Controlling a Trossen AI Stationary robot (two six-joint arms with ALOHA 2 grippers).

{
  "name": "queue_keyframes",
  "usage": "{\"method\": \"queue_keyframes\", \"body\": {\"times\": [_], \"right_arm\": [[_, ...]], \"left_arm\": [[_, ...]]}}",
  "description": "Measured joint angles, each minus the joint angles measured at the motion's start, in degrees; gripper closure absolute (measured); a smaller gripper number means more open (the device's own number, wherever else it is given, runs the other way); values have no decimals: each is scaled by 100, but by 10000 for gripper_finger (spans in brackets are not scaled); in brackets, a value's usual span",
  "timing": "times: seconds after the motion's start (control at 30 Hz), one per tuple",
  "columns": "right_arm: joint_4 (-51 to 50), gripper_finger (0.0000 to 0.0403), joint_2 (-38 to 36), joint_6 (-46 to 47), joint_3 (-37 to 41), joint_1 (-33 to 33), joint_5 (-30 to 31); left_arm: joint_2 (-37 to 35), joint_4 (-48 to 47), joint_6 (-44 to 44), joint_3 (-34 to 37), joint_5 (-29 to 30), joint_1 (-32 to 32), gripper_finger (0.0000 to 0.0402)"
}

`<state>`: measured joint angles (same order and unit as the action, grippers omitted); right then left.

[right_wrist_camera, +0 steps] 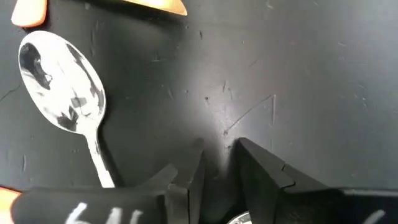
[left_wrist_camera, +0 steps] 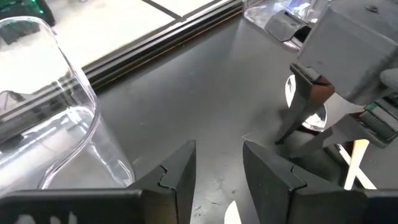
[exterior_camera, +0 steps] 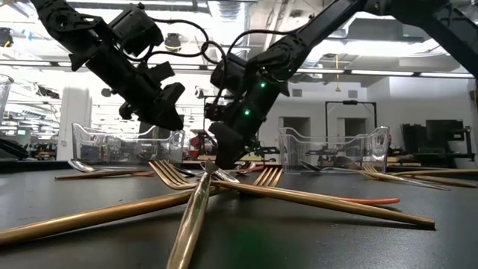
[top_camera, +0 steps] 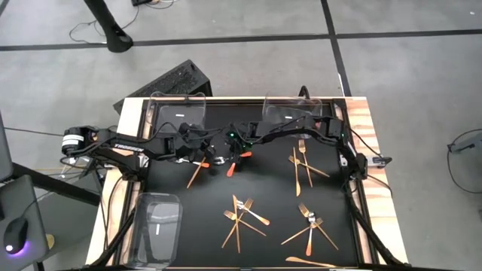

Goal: Sort silverware by color (type)
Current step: Put the silver and orange spoon into the top left transparent bin

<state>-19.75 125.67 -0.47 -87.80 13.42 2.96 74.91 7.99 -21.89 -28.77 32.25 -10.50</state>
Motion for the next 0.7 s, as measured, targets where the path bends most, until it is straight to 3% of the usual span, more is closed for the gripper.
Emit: {"method": "queue_keyframes", "body": {"times": [0.27, 0.7], "right_arm": [[70, 290, -350, 0, 8, -124, -285], [99, 289, -58, -63, 12, -682, -435]], "left_arm": [[0, -111, -44, 0, -146, 2, 283], [2, -241, -127, 0, -156, 2, 283]]}}
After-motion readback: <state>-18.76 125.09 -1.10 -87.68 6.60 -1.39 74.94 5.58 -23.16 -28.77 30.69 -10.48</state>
